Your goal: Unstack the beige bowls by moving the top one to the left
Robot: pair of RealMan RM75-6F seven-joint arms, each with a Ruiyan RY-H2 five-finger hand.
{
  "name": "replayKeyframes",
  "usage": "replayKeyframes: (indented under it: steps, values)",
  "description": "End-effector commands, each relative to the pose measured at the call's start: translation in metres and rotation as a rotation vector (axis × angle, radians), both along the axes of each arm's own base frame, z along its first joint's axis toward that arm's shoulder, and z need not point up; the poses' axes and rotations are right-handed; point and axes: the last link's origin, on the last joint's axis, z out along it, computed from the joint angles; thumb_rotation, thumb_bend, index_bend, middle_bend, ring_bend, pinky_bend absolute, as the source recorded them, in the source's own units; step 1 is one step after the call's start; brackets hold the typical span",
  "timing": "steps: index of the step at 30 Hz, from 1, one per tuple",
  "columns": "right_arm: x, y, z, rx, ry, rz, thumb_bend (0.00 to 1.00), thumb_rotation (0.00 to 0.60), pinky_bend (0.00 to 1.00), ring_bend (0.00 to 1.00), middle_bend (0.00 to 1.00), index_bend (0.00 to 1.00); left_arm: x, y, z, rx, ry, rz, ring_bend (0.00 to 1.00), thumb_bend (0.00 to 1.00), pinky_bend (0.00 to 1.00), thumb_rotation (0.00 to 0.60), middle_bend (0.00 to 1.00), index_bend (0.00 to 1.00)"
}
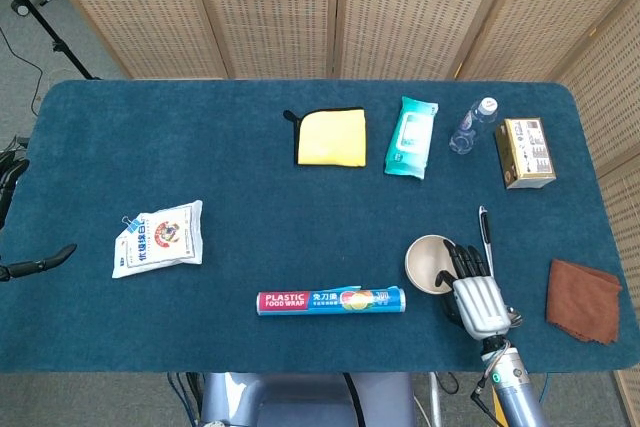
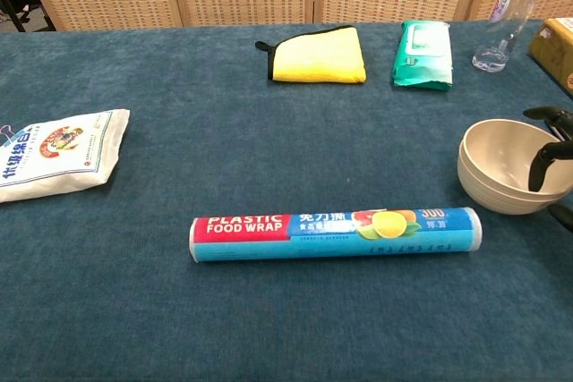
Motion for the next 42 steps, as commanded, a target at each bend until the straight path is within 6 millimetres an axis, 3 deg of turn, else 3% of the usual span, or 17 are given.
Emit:
replayKeyframes:
  steps: [1,34,42]
  values:
    - [-0.0002,-0.0001,0.0001,-0.001,0.005,-0.001,0.45,0.6,0.0,0.0,0.0,0.44,-0.0002,-0.0001,0.0002,0.001,0.001,0.001,0.0,0.1,0.0,0.323,0.0,0.0]
    - [0.001,0.0001,0.0013,-0.002,-0.007,-0.034,0.41,0.6,0.0,0.0,0.0,0.51,0.0001,-0.0012,-0.0004,-0.002,-0.003,0.001,0.0,0.1,0.0,0.322,0.0,0.0]
    - [0.0019,0.0004,0.0009,0.004,-0.02,-0.041,0.49,0.6,0.0,0.0,0.0,0.52,-0.0004,-0.0015,-0.0007,-0.003,-0.004,0.002,0.0,0.1,0.0,0.322,0.0,0.0]
